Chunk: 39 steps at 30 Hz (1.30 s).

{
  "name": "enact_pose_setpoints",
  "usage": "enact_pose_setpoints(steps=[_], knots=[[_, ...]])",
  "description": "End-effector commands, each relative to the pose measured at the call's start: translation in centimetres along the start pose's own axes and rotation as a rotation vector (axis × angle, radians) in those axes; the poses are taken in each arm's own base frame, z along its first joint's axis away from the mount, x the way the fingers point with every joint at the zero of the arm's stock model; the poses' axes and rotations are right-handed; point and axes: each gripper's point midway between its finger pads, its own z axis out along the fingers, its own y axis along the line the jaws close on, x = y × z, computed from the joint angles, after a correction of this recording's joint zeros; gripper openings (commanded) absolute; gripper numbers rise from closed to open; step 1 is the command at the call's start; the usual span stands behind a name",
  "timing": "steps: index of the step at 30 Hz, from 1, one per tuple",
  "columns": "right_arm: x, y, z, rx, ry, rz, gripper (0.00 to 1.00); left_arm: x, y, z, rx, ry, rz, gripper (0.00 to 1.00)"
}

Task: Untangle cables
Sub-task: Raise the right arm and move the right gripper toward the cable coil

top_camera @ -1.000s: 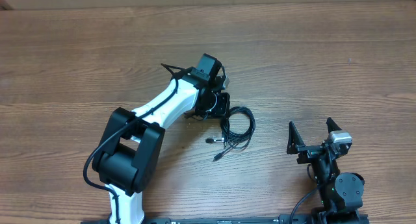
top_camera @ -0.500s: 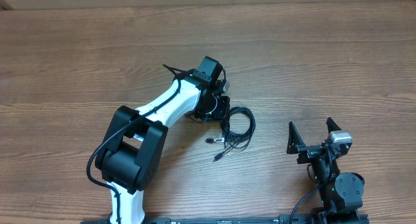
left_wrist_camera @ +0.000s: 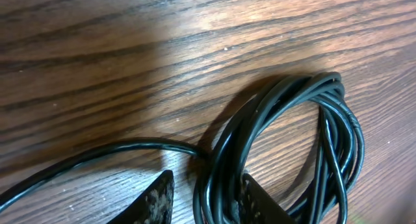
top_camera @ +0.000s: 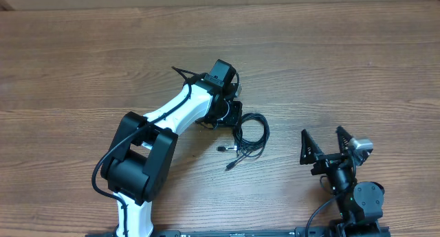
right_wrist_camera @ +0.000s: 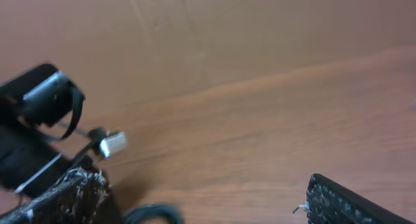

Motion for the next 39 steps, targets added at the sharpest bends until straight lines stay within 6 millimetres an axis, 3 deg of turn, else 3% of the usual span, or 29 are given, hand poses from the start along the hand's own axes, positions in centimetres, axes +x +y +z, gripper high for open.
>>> enact_pose_setpoints(steps=[1, 7, 11, 15, 22, 27, 32, 39], knots=[[-2.3, 1.8, -0.8, -0.052, -0.002, 0.057, 1.00, 0.8, 0.6, 0.7, -0.034, 0.030, 0.012, 0.33], [-8.0, 3.6, -3.5, -0.010, 0.037, 0.063, 1.00, 1.1, 0.8, 0.7, -0.039, 0.043, 0.006, 0.33], [-9.2, 3.7, -4.1, 0.045, 0.129, 0.074, 1.00, 1.2, 0.8, 0.7, -0.042, 0.047, 0.001, 0.34], [-9.7, 4.2, -3.2, 0.043, 0.197, 0.083, 1.00, 1.3, 0.8, 0.7, -0.043, 0.051, -0.001, 0.34], [-7.0, 5.3, -0.9, -0.026, 0.374, 0.122, 1.00, 1.3, 0.9, 0.7, -0.043, 0.051, 0.000, 0.35], [-5.4, 6.5, 0.1, -0.102, 0.467, 0.155, 1.00, 1.2, 0.9, 1.0, -0.043, 0.050, -0.003, 0.40], [-4.3, 6.3, 0.7, -0.083, 0.519, 0.219, 1.00, 1.2, 0.8, 1.1, -0.042, 0.047, 0.001, 0.40], [-1.7, 5.4, 1.6, 0.011, 0.632, 0.394, 0.74, 1.3, 0.4, 1.7, -0.080, 0.029, 0.020, 0.34]])
